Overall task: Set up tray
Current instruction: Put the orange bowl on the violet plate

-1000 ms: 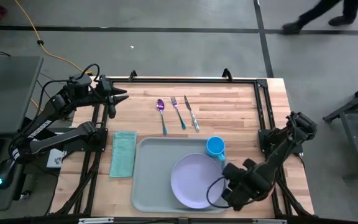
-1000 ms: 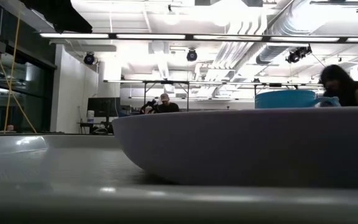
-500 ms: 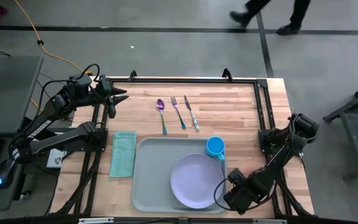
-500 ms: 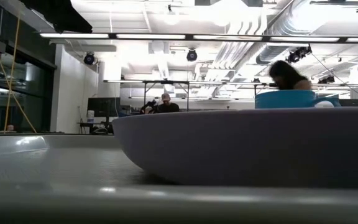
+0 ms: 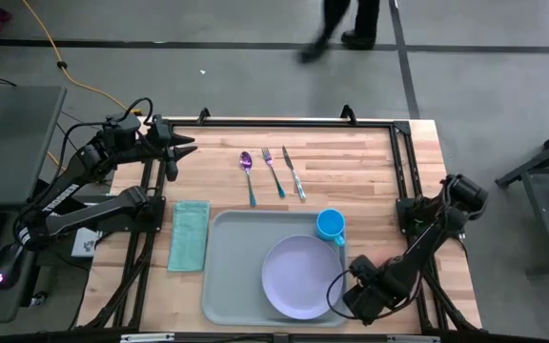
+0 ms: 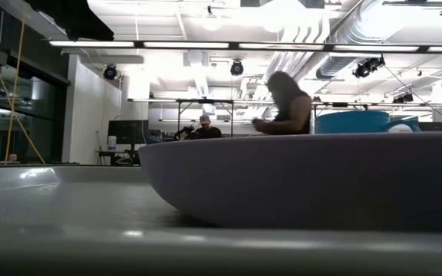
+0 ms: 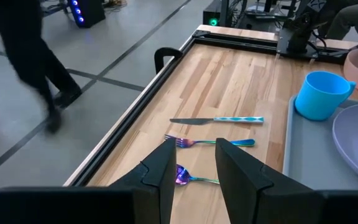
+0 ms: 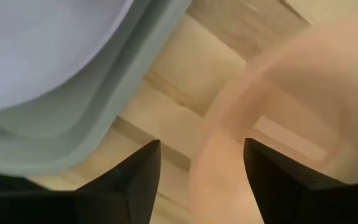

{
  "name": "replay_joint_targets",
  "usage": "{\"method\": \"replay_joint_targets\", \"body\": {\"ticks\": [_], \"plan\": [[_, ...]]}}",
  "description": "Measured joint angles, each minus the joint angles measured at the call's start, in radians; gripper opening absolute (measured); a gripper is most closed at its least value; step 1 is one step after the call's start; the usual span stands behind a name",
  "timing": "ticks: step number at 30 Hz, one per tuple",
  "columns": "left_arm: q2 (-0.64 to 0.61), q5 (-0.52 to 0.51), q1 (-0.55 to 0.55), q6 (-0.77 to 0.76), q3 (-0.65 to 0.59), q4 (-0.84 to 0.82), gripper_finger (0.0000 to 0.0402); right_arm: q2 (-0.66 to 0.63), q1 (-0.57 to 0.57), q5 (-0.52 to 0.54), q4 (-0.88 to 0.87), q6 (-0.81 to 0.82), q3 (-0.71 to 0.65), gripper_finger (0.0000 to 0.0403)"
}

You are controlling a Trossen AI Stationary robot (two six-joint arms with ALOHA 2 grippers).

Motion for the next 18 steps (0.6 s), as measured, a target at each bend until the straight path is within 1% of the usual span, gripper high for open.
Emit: {"method": "replay_joint_targets", "body": {"ticks": [4, 7, 10, 12, 14, 18], "plan": [[0.0, 0.0, 0.0, 0.0, 0.0, 0.0, 0.0144, 0.019, -0.013, 0.004, 0.017, -0.002, -0.013, 0.0196], [0.0, -0.001, 0.0, -0.003, 0.0, 0.001, 0.0144, 0.02, -0.022, -0.031, 0.087, 0.009, -0.064, 0.0182], [0.0, -0.002, 0.0, -0.004, 0.0, 0.001, 0.0144, 0.02, -0.026, -0.073, 0.139, 0.028, -0.112, 0.0159], [0.0, -0.002, 0.0, -0.009, 0.0, 0.0, 0.0144, 0.019, -0.026, -0.099, 0.154, 0.037, -0.136, 0.0136], [0.0, -0.002, 0.0, -0.011, 0.0, 0.002, 0.0144, 0.015, -0.025, -0.118, 0.16, 0.037, -0.148, 0.0105], [0.0, -0.002, 0.0, -0.011, 0.0, 0.006, 0.0144, -0.003, -0.026, -0.127, 0.169, 0.015, -0.148, 0.0023]]}}
